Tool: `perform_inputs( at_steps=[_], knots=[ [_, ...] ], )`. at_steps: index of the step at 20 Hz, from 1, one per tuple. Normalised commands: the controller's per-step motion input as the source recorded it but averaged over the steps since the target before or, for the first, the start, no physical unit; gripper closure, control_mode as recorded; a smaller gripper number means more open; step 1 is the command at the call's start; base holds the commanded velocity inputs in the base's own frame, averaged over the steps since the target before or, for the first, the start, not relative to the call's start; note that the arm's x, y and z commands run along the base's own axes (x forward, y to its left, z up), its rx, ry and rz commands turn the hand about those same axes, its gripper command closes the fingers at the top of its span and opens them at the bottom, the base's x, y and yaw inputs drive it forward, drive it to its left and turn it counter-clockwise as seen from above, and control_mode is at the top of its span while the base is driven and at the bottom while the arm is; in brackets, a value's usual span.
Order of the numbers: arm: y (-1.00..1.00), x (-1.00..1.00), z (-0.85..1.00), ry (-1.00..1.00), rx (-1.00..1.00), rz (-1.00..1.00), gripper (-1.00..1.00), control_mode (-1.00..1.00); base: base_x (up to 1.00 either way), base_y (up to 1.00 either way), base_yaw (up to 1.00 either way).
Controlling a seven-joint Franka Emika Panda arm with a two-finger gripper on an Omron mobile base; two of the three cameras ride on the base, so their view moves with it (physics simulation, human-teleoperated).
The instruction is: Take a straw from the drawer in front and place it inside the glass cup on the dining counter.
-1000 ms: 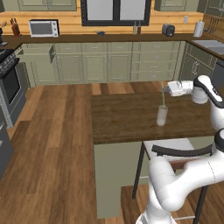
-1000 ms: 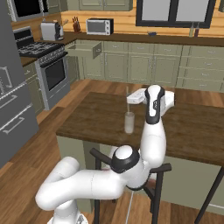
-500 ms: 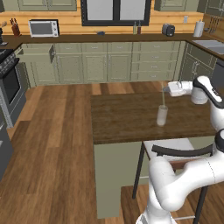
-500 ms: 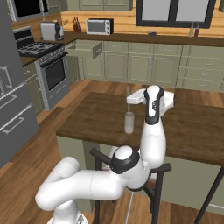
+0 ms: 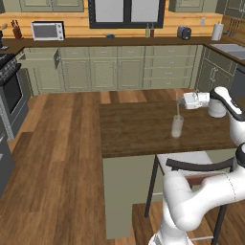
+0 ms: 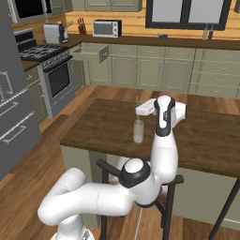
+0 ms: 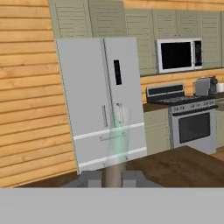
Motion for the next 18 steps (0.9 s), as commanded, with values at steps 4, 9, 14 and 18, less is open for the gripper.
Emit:
perform_inputs(
  at_steps=[4, 9, 14, 18],
  knots=[
    [0.0, 0.0, -0.2, -0.05, 0.0, 0.0, 1.0, -1.0, 0.0, 0.0, 0.0],
    [0.0, 0.0, -0.18, -0.05, 0.0, 0.0, 1.0, -1.0, 0.0, 0.0, 0.0],
    [-0.05, 0.0, -0.14, -0.04, 0.0, -0.02, 1.0, -1.0, 0.0, 0.0, 0.0],
    [-0.08, 0.0, -0.09, -0.02, 0.0, -0.04, -1.0, -1.0, 0.0, 0.0, 0.0]
  ],
)
